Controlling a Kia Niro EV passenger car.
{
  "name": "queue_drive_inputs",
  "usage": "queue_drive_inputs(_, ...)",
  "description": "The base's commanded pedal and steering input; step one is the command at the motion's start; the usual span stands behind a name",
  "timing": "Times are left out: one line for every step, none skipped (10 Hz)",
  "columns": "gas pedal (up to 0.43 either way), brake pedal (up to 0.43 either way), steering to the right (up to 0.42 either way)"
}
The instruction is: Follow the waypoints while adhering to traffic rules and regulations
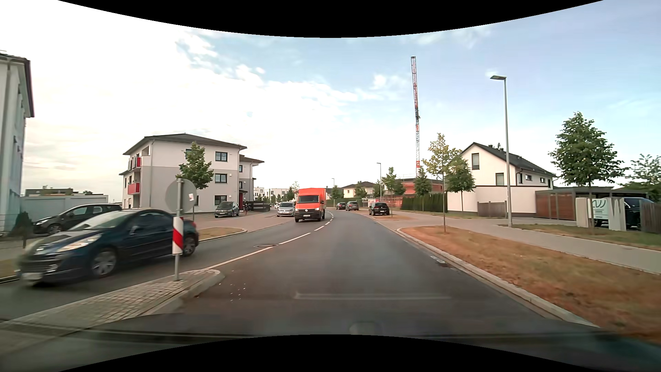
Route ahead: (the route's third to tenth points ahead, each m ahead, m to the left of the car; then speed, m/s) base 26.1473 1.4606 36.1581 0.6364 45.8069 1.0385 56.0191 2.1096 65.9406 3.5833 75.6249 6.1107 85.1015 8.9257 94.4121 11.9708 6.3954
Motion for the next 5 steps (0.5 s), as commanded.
queue_drive_inputs(0.28, 0.0, 0.091)
queue_drive_inputs(0.28, 0.0, 0.078)
queue_drive_inputs(0.268, 0.0, 0.066)
queue_drive_inputs(0.268, 0.0, 0.051)
queue_drive_inputs(0.26, 0.0, 0.043)
